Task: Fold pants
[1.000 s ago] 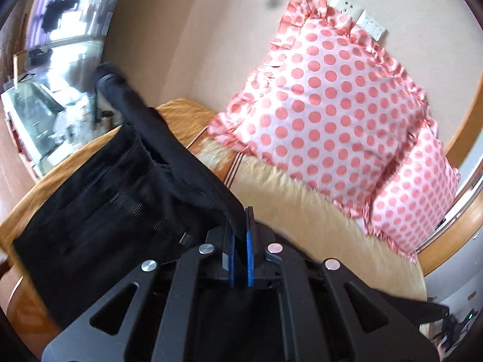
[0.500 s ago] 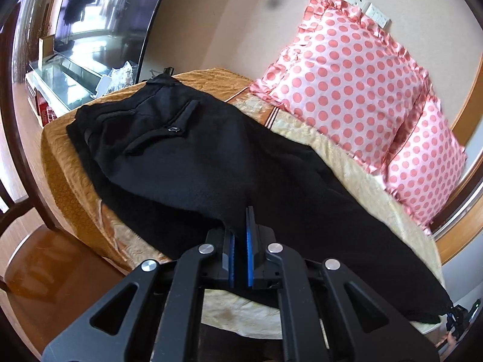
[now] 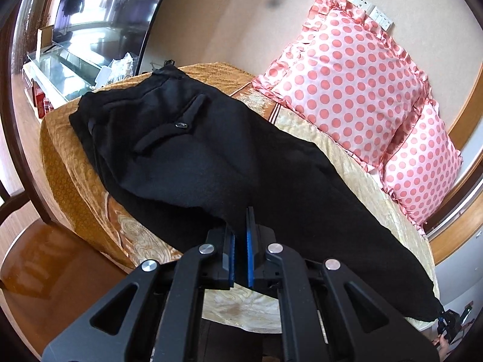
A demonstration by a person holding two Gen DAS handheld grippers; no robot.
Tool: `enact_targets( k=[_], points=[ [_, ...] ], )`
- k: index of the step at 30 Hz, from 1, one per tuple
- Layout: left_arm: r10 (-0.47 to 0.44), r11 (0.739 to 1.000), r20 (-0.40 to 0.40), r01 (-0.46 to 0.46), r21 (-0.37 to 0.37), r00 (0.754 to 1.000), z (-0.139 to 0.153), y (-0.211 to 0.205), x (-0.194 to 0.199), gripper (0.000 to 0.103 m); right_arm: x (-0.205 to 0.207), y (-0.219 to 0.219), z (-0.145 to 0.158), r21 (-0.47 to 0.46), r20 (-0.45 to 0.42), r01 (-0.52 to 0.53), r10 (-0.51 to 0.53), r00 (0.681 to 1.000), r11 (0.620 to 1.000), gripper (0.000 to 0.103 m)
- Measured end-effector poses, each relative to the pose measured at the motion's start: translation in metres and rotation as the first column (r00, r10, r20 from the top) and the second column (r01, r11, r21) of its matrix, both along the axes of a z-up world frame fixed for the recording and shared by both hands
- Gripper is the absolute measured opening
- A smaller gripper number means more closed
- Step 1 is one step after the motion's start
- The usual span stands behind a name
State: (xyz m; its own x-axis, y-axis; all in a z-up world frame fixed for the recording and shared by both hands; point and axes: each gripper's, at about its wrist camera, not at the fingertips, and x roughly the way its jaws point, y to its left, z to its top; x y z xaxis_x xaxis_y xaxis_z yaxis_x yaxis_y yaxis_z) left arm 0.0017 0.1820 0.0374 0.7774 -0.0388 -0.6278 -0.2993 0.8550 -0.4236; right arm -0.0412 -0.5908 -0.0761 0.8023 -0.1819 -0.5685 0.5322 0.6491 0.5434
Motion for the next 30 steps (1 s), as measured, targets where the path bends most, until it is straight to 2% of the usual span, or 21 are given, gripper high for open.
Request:
enact_targets(
  k=[1, 4, 6, 7, 9, 10, 11, 13, 15, 17, 23, 27, 29, 30],
  points=[
    [0.000, 1.000, -0.013, 0.000, 0.001, 1.000, -0.003, 0.000, 0.001, 0.005, 0.004, 0.000, -0.006, 0.008, -0.029, 0.002, -0.002, 1.000, 1.000, 0.006],
    [0.001, 1.000, -0.042, -0.001, -0.013, 0.999, -0.016, 0.002, 0.000, 0.006, 0.002, 0.001, -0.010, 0.004, -0.022, 0.015, -0.015, 1.000, 1.000, 0.006],
    [0.005, 1.000, -0.044, -0.006, -0.024, 0.999, -0.021, 0.004, -0.003, 0.013, 0.003, 0.005, -0.010, -0.023, -0.034, 0.018, -0.019, 0.999, 1.000, 0.006],
    [0.013, 1.000, -0.024, -0.013, -0.023, 1.000, -0.020, 0.005, -0.007, 0.018, 0.004, 0.007, -0.009, -0.038, -0.043, 0.018, -0.020, 0.999, 0.999, 0.006],
    [0.046, 0.999, 0.026, -0.046, -0.009, 0.999, -0.013, 0.008, -0.019, 0.039, 0.004, 0.007, -0.009, -0.046, -0.050, 0.019, -0.021, 0.999, 0.999, 0.006],
    [0.069, 0.998, 0.048, -0.069, -0.008, 0.996, -0.010, 0.012, -0.024, 0.054, 0.004, 0.007, -0.009, -0.046, -0.052, 0.020, -0.022, 0.998, 0.999, 0.007],
    [0.098, 0.995, 0.074, -0.097, -0.016, 0.992, -0.006, 0.018, -0.030, 0.058, 0.004, 0.007, -0.009, -0.045, -0.053, 0.020, -0.022, 0.998, 0.999, 0.007],
    [0.142, 0.988, 0.104, -0.134, -0.074, 0.984, -0.002, 0.038, -0.037, 0.058, 0.004, 0.007, -0.009, -0.044, -0.055, 0.021, -0.023, 0.998, 0.999, 0.007],
    [0.185, 0.974, 0.095, -0.169, -0.152, 0.978, -0.004, 0.063, -0.036, 0.058, 0.004, 0.007, -0.009, -0.041, -0.055, 0.021, -0.024, 0.998, 0.999, 0.007],
    [0.228, 0.958, 0.082, -0.208, -0.196, 0.970, -0.006, 0.086, -0.033, 0.058, 0.004, 0.007, -0.009, -0.039, -0.052, 0.019, -0.021, 0.998, 0.999, 0.008],
    [0.279, 0.936, 0.016, -0.268, -0.226, 0.960, -0.019, 0.124, -0.014, 0.045, 0.004, 0.008, -0.008, -0.033, -0.044, 0.014, -0.015, 0.999, 0.999, 0.015],
    [0.297, 0.933, 0.005, -0.289, -0.217, 0.955, -0.021, 0.131, -0.005, 0.037, 0.008, 0.013, -0.006, -0.076, -0.066, 0.008, -0.013, 0.998, 0.997, 0.015],
    [0.314, 0.932, -0.012, -0.311, -0.189, 0.949, -0.021, 0.133, -0.002, 0.019, 0.010, 0.015, -0.005, -0.106, -0.075, 0.006, -0.014, 0.997, 0.994, 0.014],
    [0.319, 0.930, -0.019, -0.316, -0.186, 0.948, -0.023, 0.135, -0.001, 0.016, 0.009, 0.013, -0.005, -0.106, -0.074, 0.008, -0.016, 0.997, 0.994, 0.009]
  ],
)
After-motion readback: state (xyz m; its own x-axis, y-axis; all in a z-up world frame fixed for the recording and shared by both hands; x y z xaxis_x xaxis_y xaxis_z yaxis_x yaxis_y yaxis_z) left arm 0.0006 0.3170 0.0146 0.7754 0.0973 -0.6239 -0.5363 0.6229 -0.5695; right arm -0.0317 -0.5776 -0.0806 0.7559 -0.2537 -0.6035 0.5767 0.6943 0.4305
